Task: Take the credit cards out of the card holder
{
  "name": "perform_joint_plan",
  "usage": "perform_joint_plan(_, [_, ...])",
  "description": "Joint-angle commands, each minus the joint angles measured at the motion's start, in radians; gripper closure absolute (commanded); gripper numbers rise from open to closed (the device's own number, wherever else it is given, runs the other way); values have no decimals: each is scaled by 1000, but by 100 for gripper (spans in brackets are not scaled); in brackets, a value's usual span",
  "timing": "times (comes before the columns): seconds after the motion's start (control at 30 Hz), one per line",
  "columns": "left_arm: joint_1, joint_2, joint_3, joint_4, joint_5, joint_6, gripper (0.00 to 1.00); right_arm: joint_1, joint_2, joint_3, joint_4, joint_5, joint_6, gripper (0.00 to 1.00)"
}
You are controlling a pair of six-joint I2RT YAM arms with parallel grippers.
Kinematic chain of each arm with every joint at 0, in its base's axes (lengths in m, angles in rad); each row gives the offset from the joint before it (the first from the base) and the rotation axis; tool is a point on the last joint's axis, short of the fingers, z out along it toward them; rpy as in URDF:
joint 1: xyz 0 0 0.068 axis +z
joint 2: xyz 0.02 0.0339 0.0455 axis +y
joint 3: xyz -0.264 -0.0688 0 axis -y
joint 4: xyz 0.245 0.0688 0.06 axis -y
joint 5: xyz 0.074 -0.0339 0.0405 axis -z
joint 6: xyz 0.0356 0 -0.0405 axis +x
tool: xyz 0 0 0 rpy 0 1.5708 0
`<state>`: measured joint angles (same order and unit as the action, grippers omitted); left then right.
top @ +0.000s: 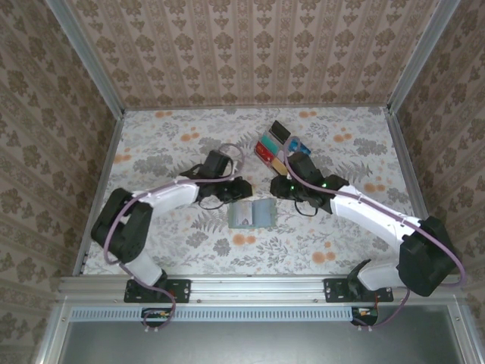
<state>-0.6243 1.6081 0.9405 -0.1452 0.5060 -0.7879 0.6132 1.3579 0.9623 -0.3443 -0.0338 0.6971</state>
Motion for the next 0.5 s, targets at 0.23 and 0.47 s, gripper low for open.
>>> perform_joint_plan(0.23, [73,-116,-137,-108,-31,18,80,93,263,123,43,-224,44,73])
perform_joint_plan(0.47, [20,-55,-108,-127,-29,21,80,90,397,125,69,-271,97,74])
